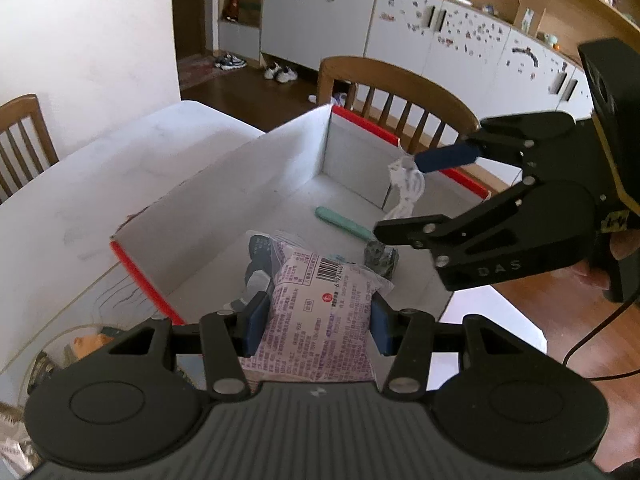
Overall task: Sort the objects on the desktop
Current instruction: 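Carry the pink bag and white cable over the red shoebox with both tools, then lower the pink bag and white cable into the shoebox with both tools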
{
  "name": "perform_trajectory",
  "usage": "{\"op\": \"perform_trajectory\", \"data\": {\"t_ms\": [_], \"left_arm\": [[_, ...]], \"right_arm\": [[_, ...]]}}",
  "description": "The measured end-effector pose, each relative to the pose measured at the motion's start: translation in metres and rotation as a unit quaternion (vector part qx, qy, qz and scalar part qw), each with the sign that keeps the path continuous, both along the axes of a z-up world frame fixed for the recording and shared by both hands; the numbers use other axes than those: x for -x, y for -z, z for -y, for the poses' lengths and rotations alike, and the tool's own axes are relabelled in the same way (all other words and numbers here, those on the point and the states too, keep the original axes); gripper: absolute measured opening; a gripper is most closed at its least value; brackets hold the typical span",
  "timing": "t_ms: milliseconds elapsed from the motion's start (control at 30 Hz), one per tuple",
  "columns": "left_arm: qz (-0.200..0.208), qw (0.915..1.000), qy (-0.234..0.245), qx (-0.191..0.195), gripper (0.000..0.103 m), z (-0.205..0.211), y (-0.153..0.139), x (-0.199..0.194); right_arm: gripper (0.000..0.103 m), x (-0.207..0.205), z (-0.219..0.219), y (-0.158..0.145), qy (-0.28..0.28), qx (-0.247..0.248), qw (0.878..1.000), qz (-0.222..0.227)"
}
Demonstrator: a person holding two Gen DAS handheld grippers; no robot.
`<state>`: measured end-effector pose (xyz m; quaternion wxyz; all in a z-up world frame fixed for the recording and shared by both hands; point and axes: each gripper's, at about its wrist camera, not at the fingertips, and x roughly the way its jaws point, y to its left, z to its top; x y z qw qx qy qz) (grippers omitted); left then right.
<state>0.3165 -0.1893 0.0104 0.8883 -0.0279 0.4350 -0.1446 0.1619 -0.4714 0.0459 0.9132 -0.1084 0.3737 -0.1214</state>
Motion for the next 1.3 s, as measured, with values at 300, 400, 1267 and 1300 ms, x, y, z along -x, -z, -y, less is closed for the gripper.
{"op": "perform_trajectory", "data": {"t_ms": [300,400,1267,1300], "left_arm": [[-0.026,0.9990,0.025,-0.025,0.050,0.013,0.017,-0.031],[-0.040,0.9984,0.028,-0.027,0.050,0.013,0.024,-0.040],[-0.136,0.9884,0.050,-0.045,0.051,0.017,0.065,-0.079],[-0.140,0.9881,0.049,-0.040,0.051,0.016,0.066,-0.079]], "right_arm": [[0.075,-0.040,0.024,0.010,0.014,-0.023,0.999,-0.046],[0.075,-0.054,0.034,0.014,0.023,-0.038,0.997,-0.064],[0.075,-0.109,0.056,0.068,0.112,-0.107,0.969,-0.190],[0.075,-0.109,0.057,0.069,0.114,-0.109,0.968,-0.193]]}}
